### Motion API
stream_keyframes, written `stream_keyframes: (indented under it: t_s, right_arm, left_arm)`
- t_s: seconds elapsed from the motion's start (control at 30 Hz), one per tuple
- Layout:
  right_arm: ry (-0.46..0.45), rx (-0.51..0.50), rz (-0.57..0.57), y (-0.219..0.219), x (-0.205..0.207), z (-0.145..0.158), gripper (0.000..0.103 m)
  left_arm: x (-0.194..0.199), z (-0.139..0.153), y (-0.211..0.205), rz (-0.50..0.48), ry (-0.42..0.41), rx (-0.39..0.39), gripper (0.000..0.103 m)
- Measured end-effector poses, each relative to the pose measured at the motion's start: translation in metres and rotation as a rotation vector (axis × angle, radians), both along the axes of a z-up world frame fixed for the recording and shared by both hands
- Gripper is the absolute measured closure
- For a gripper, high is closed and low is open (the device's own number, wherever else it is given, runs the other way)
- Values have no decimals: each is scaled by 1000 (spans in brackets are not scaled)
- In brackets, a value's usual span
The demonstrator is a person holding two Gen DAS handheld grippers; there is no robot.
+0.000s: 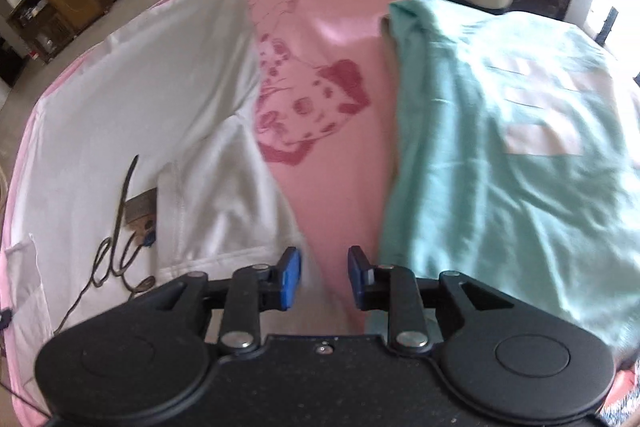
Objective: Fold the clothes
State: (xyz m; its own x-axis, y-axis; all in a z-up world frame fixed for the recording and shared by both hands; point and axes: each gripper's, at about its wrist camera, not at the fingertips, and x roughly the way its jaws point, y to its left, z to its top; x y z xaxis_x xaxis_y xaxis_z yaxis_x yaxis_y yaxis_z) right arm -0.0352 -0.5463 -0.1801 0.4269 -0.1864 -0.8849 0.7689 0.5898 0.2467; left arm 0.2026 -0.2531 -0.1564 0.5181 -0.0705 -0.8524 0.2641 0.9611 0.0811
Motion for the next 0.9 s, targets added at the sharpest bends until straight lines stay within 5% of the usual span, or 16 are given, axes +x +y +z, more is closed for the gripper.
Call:
stream_keyframes:
  t_s: [0.1, 0.17, 0.23, 0.47, 0.6, 0.67, 0.9]
  right_arm:
    - [-62, 6, -35, -5, -9, 7, 78]
    - [-138, 11, -56, -10, -10, 11, 91]
    - [-203, 16, -68, -14, -6, 13, 92]
    - [-283, 101, -34, -30, 32, -5, 92]
    - [-224, 118, -56, -33, 41, -21, 92]
    - [-173, 86, -64, -31, 37, -23, 101]
    - [-85, 108, -130, -19, -9, -14, 97]
  left_arm:
    - [-6, 11, 3, -31, -44, -98, 86]
    - [-6, 16, -1, -72, -57, -183, 86]
    - [-1, 13, -7, -98, -44, -234, 86]
    - [24, -13, -20, -70, 41, -217, 85]
    - [27, -15, -15, -42, 40, -223, 77]
    - [24, -14, -12, -40, 36, -205, 75]
    - [4, -6, 8, -23, 62, -167, 75]
